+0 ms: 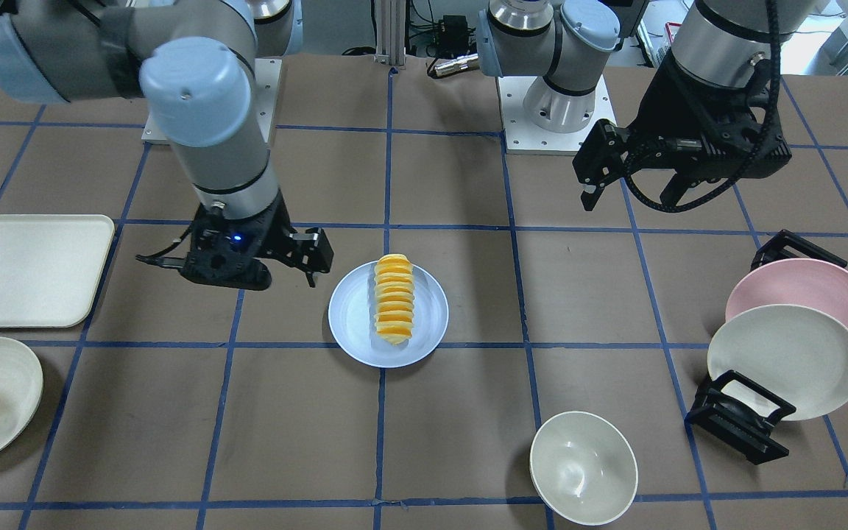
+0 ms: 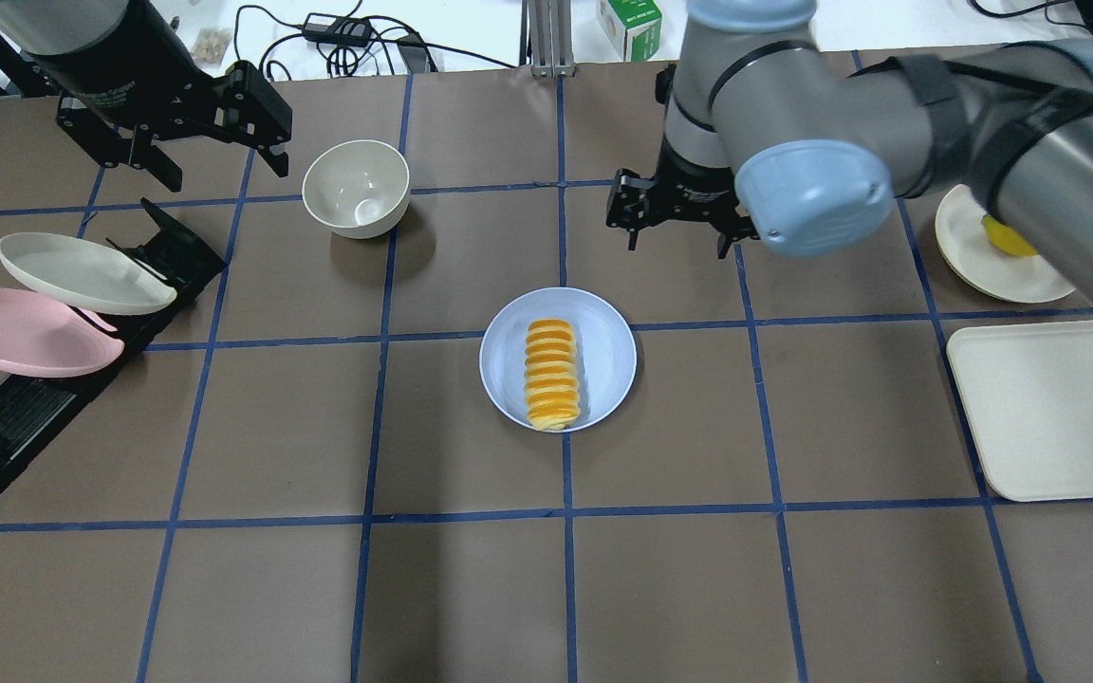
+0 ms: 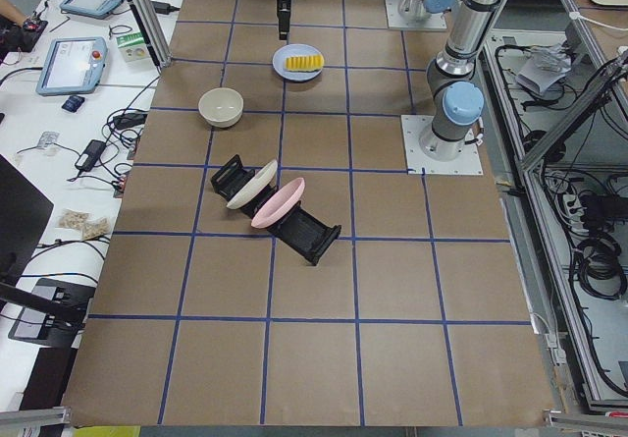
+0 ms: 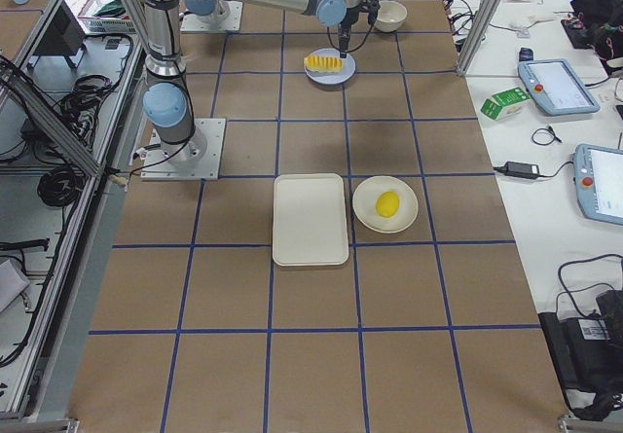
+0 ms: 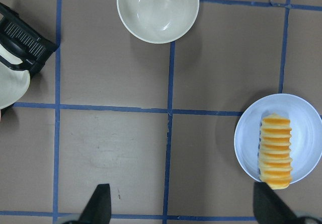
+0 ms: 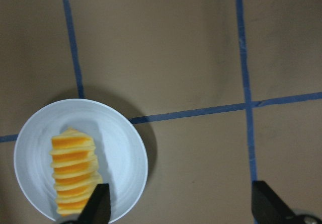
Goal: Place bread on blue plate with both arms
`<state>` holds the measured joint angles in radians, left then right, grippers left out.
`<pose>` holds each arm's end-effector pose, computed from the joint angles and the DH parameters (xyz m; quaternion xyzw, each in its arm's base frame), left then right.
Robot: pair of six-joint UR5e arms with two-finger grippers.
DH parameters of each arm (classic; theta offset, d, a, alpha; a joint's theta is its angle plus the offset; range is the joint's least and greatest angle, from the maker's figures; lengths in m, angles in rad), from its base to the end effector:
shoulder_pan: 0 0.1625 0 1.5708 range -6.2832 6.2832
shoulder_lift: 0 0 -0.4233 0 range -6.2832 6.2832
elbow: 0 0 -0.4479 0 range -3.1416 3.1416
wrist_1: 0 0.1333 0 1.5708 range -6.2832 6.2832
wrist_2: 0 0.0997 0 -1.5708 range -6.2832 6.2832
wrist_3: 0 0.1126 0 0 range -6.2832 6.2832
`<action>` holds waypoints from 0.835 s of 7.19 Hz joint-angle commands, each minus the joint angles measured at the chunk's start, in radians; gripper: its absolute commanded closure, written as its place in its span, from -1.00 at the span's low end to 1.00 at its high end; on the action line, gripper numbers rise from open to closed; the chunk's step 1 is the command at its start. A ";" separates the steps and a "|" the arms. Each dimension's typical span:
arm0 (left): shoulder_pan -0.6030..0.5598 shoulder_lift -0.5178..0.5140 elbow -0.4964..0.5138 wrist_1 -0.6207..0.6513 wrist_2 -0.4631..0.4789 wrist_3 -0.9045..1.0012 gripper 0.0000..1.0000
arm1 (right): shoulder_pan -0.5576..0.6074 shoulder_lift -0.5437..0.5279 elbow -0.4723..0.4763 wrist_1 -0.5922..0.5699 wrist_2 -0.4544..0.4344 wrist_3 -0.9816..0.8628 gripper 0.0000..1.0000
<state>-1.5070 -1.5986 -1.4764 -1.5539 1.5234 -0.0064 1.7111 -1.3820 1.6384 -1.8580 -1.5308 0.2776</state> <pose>-0.1022 -0.5751 0.5117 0.0341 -0.9983 0.0424 0.0225 0.2226 -0.5905 0.3553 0.0683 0.9973 -0.0109 0.0228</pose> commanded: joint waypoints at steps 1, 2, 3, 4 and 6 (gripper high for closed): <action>0.002 0.000 -0.001 0.000 0.001 0.000 -1.00 | -0.109 -0.101 -0.005 0.152 0.001 -0.064 -1.00; 0.001 0.002 -0.004 0.000 0.001 0.000 -1.00 | -0.113 -0.145 -0.011 0.201 0.011 -0.064 -1.00; 0.001 0.002 -0.004 0.000 0.001 0.000 -1.00 | -0.114 -0.152 0.003 0.192 0.014 -0.067 -1.00; 0.001 0.000 -0.005 0.000 0.001 0.000 -1.00 | -0.114 -0.149 0.005 0.191 -0.004 -0.067 -1.00; 0.001 0.008 -0.013 0.000 0.001 -0.001 -1.00 | -0.113 -0.170 0.006 0.195 -0.032 -0.067 -1.00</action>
<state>-1.5064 -1.5958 -1.4841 -1.5539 1.5247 -0.0071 1.5970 -1.5377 1.6433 -1.6655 -1.5404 0.2118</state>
